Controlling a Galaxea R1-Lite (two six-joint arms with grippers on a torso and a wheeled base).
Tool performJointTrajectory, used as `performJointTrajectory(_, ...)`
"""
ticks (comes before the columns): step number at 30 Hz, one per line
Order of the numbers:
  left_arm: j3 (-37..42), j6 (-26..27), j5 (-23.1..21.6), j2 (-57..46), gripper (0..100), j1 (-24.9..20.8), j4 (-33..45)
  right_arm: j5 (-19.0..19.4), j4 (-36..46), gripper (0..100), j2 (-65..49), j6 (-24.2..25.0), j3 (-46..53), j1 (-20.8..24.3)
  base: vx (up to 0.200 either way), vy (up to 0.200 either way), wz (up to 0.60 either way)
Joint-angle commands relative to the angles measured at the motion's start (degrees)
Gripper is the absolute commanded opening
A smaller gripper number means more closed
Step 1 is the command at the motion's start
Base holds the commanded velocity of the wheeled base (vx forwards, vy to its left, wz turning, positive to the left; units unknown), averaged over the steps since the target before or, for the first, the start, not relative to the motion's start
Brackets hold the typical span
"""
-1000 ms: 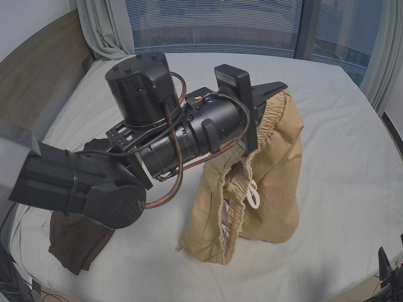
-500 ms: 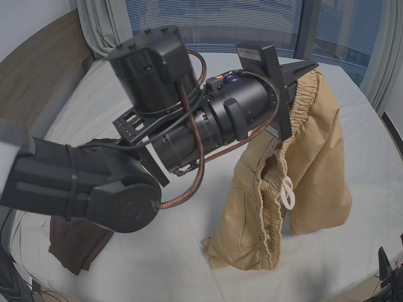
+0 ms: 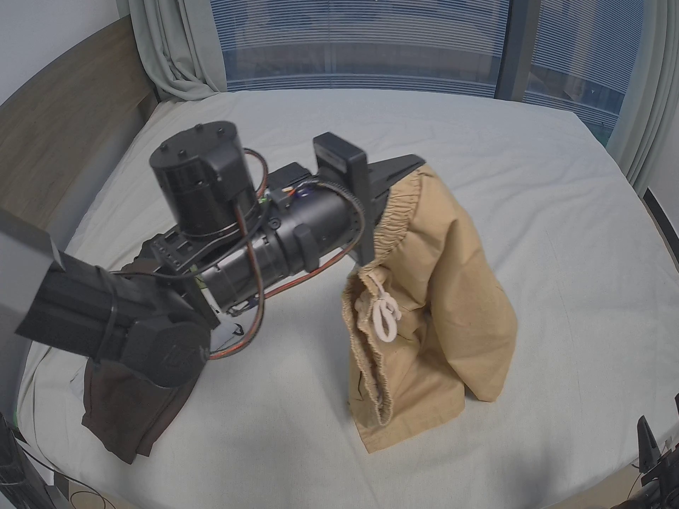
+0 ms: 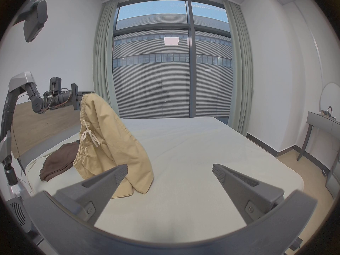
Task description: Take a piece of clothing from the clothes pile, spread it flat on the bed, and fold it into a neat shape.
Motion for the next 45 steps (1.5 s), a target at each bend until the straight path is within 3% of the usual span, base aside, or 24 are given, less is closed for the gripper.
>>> performJointTrajectory(1, 7.6, 3.1, -0.3, -4.3, 0, 4.8, -1.4, 0.0, 0.0, 100, -0.8, -0.1, 1.0, 0.0, 0.000, 0.000, 0.00)
performJointTrajectory(4, 9.8, 4.9, -0.6, -5.2, 0, 5.9, -1.5, 0.0, 0.0, 100, -0.8, -0.1, 1.0, 0.0, 0.000, 0.000, 0.00)
performJointTrajectory(11, 20.8, 13.5, -9.6, -9.6, 0, 12.1, -1.8, 0.0, 0.0, 100, -0.8, -0.2, 1.0, 0.0, 0.000, 0.000, 0.00)
performJointTrajectory(23, 31.4, 23.7, -18.0, -9.7, 0, 22.0, -6.5, 0.1, -0.1, 100, -0.8, -0.3, 1.0, 0.0, 0.000, 0.000, 0.00)
performJointTrajectory(32, 37.6, 35.8, -18.5, -8.1, 0, 26.3, -7.7, 0.2, -0.1, 100, -0.8, -0.3, 1.0, 0.0, 0.000, 0.000, 0.00)
performJointTrajectory(33, 38.3, 39.7, -18.7, -6.5, 0, 28.3, -7.7, 0.2, -0.1, 100, -0.8, -0.3, 1.0, 0.0, 0.000, 0.000, 0.00)
performJointTrajectory(37, 38.8, 45.1, -19.1, -3.1, 0, 31.1, -8.8, 0.2, -0.1, 100, -0.8, -0.5, 1.0, 0.0, 0.000, 0.000, 0.00)
performJointTrajectory(45, 42.5, 46.3, -20.8, 1.7, 0, 33.4, -20.9, 0.3, -0.2, 100, -0.8, -1.2, 1.0, 0.0, 0.000, 0.000, 0.00)
